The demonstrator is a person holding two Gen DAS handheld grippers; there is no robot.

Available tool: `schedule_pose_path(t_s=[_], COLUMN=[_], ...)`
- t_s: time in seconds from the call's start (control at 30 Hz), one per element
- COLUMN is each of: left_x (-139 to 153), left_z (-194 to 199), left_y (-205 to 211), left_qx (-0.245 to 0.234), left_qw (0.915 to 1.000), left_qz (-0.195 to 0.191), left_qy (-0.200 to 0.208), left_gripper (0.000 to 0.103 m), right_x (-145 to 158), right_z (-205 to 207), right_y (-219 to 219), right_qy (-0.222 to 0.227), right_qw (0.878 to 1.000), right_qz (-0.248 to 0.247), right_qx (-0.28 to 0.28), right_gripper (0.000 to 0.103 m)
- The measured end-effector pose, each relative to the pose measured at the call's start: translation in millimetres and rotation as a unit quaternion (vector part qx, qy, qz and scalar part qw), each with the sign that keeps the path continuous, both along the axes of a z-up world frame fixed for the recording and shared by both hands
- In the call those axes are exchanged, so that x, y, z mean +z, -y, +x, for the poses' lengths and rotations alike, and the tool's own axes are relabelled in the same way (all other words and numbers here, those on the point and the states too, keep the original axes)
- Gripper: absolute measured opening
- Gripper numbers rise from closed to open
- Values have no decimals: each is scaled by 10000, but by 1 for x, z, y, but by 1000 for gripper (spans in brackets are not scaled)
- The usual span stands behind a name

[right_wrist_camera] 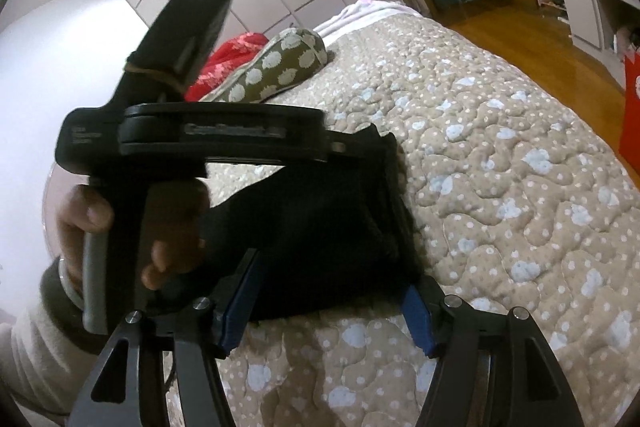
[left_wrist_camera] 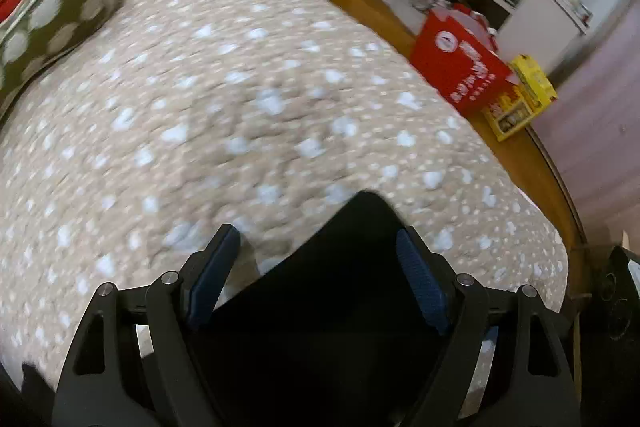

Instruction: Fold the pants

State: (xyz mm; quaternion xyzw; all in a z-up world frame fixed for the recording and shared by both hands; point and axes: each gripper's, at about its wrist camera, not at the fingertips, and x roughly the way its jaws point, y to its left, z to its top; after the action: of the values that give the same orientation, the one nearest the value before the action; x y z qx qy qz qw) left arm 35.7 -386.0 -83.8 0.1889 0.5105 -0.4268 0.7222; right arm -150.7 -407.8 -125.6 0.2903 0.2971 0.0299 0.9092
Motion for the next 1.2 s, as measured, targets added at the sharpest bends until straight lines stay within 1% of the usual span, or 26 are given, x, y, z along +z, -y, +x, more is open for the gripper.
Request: schedule_pose_path(t_s=[0.03,0.07,0.1,0.13,0.17,0.2,0.23,0.27,0.3,0.33,0.4,0.5,0.57,0.6,0.67,0.7,0.77,0.83,0.93,0.97,1.0,1.03,1.07,1.1,1.13,1.2], left_x=[-3,-6,-8,-9,-8,-6,-3,2,7,14,31,63,84,95,114,122,127,123,109,105,99,91,86,79,69,59], left_z=[-1,-1,-1,-3,-3,-3,-3,-1,0,1,2,6,12,16,22,25,28,29,25,24,23,23,23,22,20,16], left_y=[4,7,9,10,11,11,10,9,6,2,-12,-46,-77,-95,-140,-165,-206,-248,-298,-311,-323,-336,-344,-351,-360,-364], left_qx=[-97,-149,-182,-260,-308,-324,-329,-333,-305,-260,-188,70,323,492,934,1156,1510,1873,2342,2473,2611,2775,2866,2968,3092,3180], left_qw=[9999,9998,9998,9997,9995,9994,9993,9989,9986,9983,9979,9956,9933,9920,9868,9838,9781,9712,9627,9601,9573,9536,9514,9486,9453,9429], left_qz=[-46,-29,3,-26,-60,-83,-137,-218,-281,-374,-551,-900,-1097,-1160,-1302,-1330,-1363,-1410,-1261,-1193,-1125,-1085,-1085,-1078,-1039,-993], left_qy=[-69,-100,-51,25,39,14,-101,-241,-313,-355,-283,-245,-153,-52,221,333,449,425,504,535,531,427,319,203,92,9], left_gripper=[81,81,81,76,72,65,53,49,47,47,47,47,47,47,47,47,48,53,53,53,53,53,53,53,53,53], right_x=[0,-2,-4,-7,-8,-8,-5,-1,4,12,28,55,74,82,97,105,110,108,89,79,69,56,43,36,38,51], right_z=[-1,-2,-2,0,2,3,5,6,6,5,4,4,8,10,18,24,33,45,69,79,88,98,107,111,108,95], right_y=[2,5,8,12,15,16,14,12,10,7,2,-14,-31,-40,-61,-77,-100,-128,-169,-183,-197,-212,-225,-236,-236,-225], right_qy=[25,3,-37,-16,7,10,17,32,60,142,299,472,602,659,767,822,842,772,572,450,306,61,-257,-599,-631,-342], right_qw=[9999,9995,9991,9985,9980,9978,9979,9984,9987,9988,9988,9989,9978,9970,9945,9922,9888,9848,9785,9760,9734,9701,9643,9564,9535,9535], right_qz=[79,163,242,404,510,567,549,470,402,374,301,77,-92,-146,-279,-371,-473,-496,-374,-319,-289,-326,-375,-424,-433,-343], right_qx=[-79,-262,-353,-372,-363,-352,-342,-328,-317,-292,-227,7,257,388,653,858,1137,1474,1948,2109,2253,2405,2607,2826,2914,2974], right_gripper=[56,36,24,22,16,13,12,11,10,10,10,10,10,10,10,10,10,10,10,13,18,26,39,39,39,39])
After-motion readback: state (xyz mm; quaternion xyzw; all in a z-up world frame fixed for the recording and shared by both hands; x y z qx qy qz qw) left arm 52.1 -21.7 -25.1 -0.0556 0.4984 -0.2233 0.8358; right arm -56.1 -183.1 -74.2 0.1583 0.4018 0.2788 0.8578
